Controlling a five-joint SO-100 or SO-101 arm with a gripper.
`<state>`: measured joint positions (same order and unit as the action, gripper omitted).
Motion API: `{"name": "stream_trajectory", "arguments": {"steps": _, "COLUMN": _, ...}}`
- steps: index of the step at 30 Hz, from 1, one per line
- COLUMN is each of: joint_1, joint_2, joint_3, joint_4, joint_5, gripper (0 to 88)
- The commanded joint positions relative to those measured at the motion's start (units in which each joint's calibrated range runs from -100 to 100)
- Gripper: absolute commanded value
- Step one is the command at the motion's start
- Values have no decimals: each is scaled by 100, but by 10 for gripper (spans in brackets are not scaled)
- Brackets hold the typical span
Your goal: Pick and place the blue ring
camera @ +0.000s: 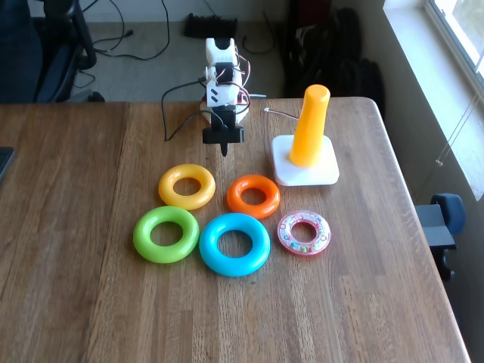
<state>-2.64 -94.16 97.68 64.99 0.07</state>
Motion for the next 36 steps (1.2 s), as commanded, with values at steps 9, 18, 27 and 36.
{"name": "stream_trajectory", "arguments": {"steps": 9, "joint_1": -696, "joint_2": -66, "joint_3": -234, "joint_4": -80, "joint_5": -15, "gripper": 24}}
{"name": "stream_trajectory", "arguments": {"steps": 18, "joint_1": -696, "joint_2": -66, "joint_3": -234, "joint_4": -80, "joint_5": -15, "gripper": 24}}
{"name": "stream_trajectory", "arguments": {"steps": 27, "joint_1": -979, "joint_2": -58, "joint_3": -457, "joint_4": -502, "joint_5": -5, "gripper": 24}}
{"name": "stream_trajectory", "arguments": {"steps": 36, "joint_1": -1044, "joint_2": 476, "joint_3": -1799, "joint_4": -1174, "joint_5": -44, "gripper": 32}}
